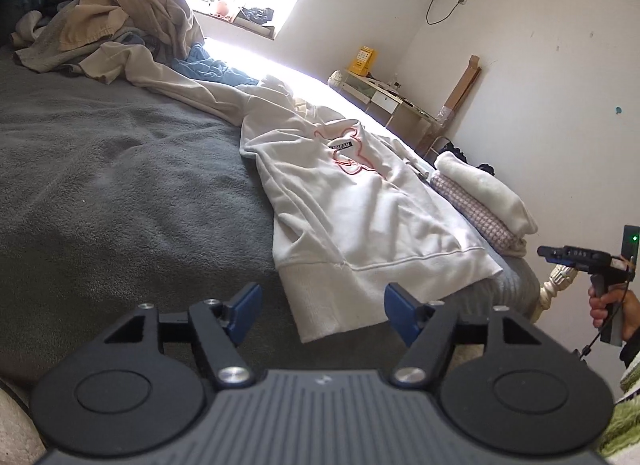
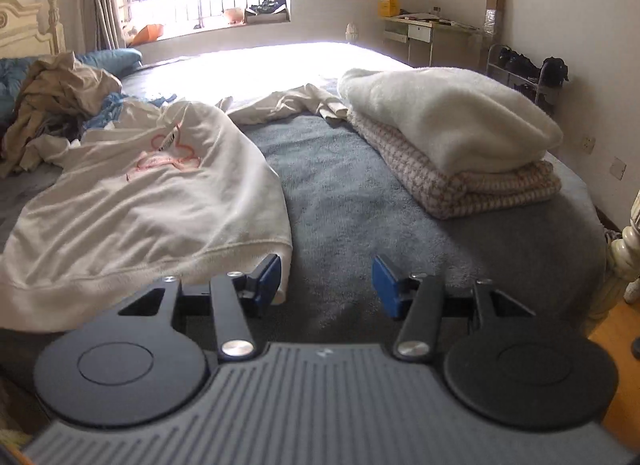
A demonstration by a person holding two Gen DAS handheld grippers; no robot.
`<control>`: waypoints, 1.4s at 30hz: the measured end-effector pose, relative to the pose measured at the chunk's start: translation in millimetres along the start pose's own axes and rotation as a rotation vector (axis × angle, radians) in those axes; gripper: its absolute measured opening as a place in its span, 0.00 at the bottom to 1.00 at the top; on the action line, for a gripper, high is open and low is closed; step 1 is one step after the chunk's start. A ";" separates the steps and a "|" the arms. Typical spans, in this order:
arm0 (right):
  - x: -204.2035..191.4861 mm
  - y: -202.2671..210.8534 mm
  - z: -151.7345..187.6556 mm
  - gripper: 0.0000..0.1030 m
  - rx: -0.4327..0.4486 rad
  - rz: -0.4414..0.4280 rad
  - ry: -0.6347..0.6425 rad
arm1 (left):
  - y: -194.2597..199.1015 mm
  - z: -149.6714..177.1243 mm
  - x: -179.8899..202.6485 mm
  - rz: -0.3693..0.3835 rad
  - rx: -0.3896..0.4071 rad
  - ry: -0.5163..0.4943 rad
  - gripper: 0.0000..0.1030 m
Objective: Fold clothes
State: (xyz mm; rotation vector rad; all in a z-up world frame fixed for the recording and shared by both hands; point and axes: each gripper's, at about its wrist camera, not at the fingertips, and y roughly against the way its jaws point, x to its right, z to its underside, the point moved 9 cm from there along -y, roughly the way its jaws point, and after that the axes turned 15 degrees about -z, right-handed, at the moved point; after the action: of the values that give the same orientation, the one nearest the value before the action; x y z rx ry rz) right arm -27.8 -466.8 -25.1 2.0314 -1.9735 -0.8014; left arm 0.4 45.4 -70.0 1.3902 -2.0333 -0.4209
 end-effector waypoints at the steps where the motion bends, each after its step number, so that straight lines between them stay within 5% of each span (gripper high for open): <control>1: -13.8 -6.1 -13.3 0.49 0.032 -0.054 -0.018 | -4.1 -4.3 -1.3 0.000 0.006 0.011 0.68; 5: -107.2 -61.6 -63.4 0.49 0.067 -0.284 0.059 | -40.3 -32.9 -1.0 -0.006 0.028 0.057 0.66; 10: -277.7 -167.4 -96.0 0.49 -0.047 -0.546 0.308 | -99.1 -51.7 3.6 0.026 -0.034 0.087 0.57; 16: -411.0 -322.8 -102.4 0.52 -0.260 -0.610 0.542 | -130.9 -37.1 2.9 0.119 -0.099 0.117 0.41; 22: -459.4 -458.0 -96.0 0.59 -0.382 -0.504 0.618 | -132.7 -25.4 -2.0 0.223 -0.050 0.106 0.36; 28: -475.6 -539.1 -83.0 0.70 -0.486 -0.424 0.621 | -132.7 -22.0 -7.2 0.287 -0.023 0.126 0.31; 29: -477.4 -546.8 -81.3 0.54 -0.503 -0.424 0.611 | -132.5 -21.4 -7.2 0.287 -0.018 0.124 0.31; 30: -480.7 -546.5 -83.4 0.19 -0.503 -0.438 0.593 | -132.4 -21.0 -7.3 0.287 -0.015 0.124 0.31; 31: -484.1 -545.1 -86.8 0.04 -0.496 -0.450 0.577 | -132.6 -21.2 -7.7 0.289 -0.015 0.130 0.31; 37: -518.6 -503.2 -165.6 0.04 -0.235 -0.625 0.393 | -133.8 -23.3 -13.4 0.319 -0.032 0.197 0.30; 42: -538.5 -511.1 -194.1 0.04 -0.151 -0.673 0.337 | -134.6 -22.4 -19.2 0.327 -0.046 0.231 0.23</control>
State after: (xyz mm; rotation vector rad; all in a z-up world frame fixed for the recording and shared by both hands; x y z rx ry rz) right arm 531.0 57.8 11.8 2.5474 -1.0183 -0.6264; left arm 116.0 12.2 -137.5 1.0024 -1.9963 -0.1549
